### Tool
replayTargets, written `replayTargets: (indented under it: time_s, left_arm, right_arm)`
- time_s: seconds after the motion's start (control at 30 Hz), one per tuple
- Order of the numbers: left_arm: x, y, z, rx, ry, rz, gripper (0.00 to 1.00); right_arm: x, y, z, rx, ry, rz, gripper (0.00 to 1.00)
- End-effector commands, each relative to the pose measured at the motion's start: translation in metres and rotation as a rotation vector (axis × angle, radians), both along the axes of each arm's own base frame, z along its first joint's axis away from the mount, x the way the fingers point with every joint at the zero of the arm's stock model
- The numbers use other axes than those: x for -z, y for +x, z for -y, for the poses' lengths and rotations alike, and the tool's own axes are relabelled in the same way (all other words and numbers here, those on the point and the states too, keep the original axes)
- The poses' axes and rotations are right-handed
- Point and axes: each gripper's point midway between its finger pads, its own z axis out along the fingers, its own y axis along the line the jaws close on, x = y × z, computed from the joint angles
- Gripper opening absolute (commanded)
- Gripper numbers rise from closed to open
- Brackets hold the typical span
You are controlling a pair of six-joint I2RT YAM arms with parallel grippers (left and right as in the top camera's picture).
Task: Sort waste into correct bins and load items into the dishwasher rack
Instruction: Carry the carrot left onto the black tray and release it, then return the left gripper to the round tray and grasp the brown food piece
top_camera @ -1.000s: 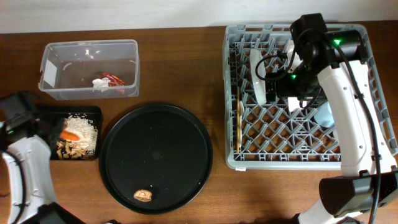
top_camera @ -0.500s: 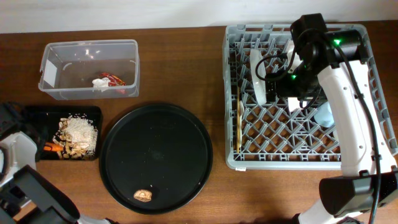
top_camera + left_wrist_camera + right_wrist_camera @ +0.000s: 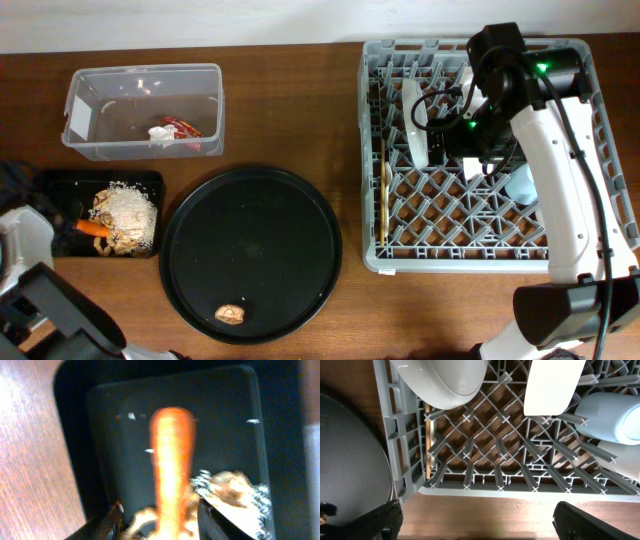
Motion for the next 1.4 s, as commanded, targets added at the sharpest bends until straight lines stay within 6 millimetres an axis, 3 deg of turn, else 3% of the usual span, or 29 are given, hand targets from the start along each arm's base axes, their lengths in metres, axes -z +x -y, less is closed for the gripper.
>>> replayTargets:
  time_s: [0.0, 0.1, 0.17, 0.23, 0.27, 0.5, 0.7, 0.97, 1.07, 1.13, 1.27, 1.37]
  left_arm:
    - [-0.069, 0.029, 0.032, 0.123, -0.045, 0.201, 0.65]
    - [-0.078, 0.025, 0.094, 0.238, -0.207, 0.200, 0.79]
    - [-0.069, 0.007, 0.153, 0.414, -0.326, 0.076, 0.81]
    - [-0.056, -0.020, 0.192, 0.534, -0.378, -0.094, 0.87]
    - [-0.051, -0.032, 0.204, 0.558, -0.394, -0.160, 0.98]
    - [0.009, -0.110, 0.299, 0.743, -0.638, -0.420, 0.99]
    - [0.052, -0.149, 0.319, 0.726, -0.691, -0.481, 0.99]
    - [0.070, -0.147, 0.321, 0.751, -0.671, -0.432, 0.99]
    - [0.070, -0.146, 0.321, 0.752, -0.669, -0.429, 0.91]
    - [0.070, -0.146, 0.321, 0.753, -0.668, -0.427, 0.73]
    - [0.071, -0.140, 0.321, 0.760, -0.658, -0.405, 0.62]
    - [0.072, -0.136, 0.321, 0.766, -0.650, -0.386, 0.46]
  right_arm:
    - [0.000, 0.000, 0.003, 0.001, -0.006, -0.001, 0.99]
    - [0.000, 0.000, 0.003, 0.001, -0.006, -0.001, 0.99]
    - [0.000, 0.000, 0.003, 0.001, -0.006, 0.000, 0.99]
    - [0.000, 0.000, 0.003, 0.001, -0.006, -0.001, 0.99]
    - [0.000, 0.000, 0.003, 0.001, -0.006, -0.001, 0.99]
    - [0.000, 0.000, 0.003, 0.001, -0.006, -0.001, 0.99]
    - [0.000, 0.000, 0.003, 0.001, -0.006, -0.001, 0.99]
    - [0.000, -0.001, 0.003, 0.001, -0.007, -0.008, 0.99]
    - [0.000, -0.001, 0.003, 0.001, -0.007, -0.008, 0.99]
    - [0.000, -0.001, 0.003, 0.001, -0.007, -0.008, 0.99]
    - [0.000, -0.001, 0.003, 0.001, -0.007, -0.008, 0.99]
    - [0.000, -0.001, 0.004, 0.001, -0.007, -0.008, 0.99]
